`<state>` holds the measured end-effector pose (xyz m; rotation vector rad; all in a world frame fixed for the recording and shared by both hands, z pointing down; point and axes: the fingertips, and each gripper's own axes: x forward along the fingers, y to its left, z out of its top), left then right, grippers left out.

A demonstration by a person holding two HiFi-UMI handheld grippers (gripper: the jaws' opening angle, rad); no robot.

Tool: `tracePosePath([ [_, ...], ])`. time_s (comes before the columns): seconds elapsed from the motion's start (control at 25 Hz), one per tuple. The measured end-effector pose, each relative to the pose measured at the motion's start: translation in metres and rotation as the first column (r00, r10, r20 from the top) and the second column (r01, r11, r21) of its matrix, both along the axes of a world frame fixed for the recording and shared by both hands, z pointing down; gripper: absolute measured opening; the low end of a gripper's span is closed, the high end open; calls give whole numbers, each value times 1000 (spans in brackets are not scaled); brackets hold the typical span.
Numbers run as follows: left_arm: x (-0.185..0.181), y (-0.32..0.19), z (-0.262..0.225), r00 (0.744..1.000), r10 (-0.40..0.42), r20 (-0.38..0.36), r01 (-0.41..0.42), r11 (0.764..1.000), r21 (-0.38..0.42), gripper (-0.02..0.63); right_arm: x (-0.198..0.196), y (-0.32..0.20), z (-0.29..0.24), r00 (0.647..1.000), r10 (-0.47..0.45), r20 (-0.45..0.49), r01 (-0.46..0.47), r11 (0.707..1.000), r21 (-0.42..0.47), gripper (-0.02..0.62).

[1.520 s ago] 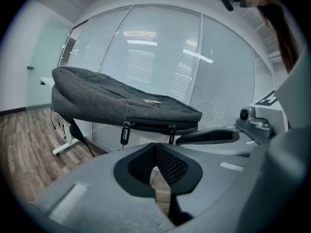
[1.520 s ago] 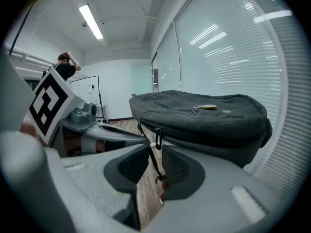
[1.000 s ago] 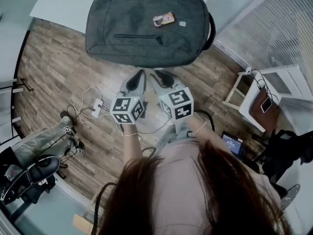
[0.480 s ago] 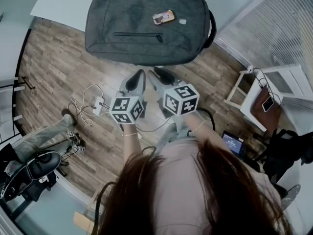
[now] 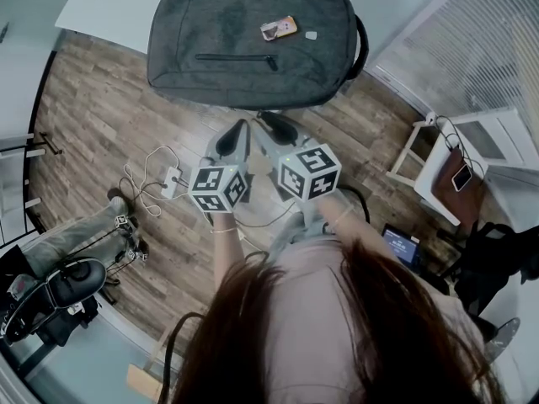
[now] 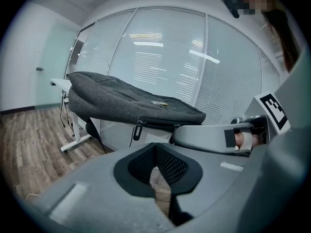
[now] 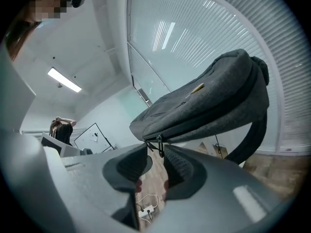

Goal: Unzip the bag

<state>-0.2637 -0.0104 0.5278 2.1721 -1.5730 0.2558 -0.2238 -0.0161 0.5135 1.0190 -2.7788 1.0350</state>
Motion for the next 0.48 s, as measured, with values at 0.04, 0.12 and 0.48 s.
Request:
tracePosePath([
  [0.04, 0, 0, -1, 1000, 0, 1, 0, 1000, 2, 11, -1, 0, 0, 1000, -1, -1, 1, 1000, 3, 112],
  [0.12, 0, 1, -3, 1000, -1, 4, 1, 1000, 5, 11, -4, 0, -1, 1000, -4, -5, 4, 1000, 9, 112],
  [0.48, -7, 9, -6, 1000, -20, 11, 20, 1000, 1, 11, -2, -6, -1, 998, 55, 7, -55, 998, -11, 46],
])
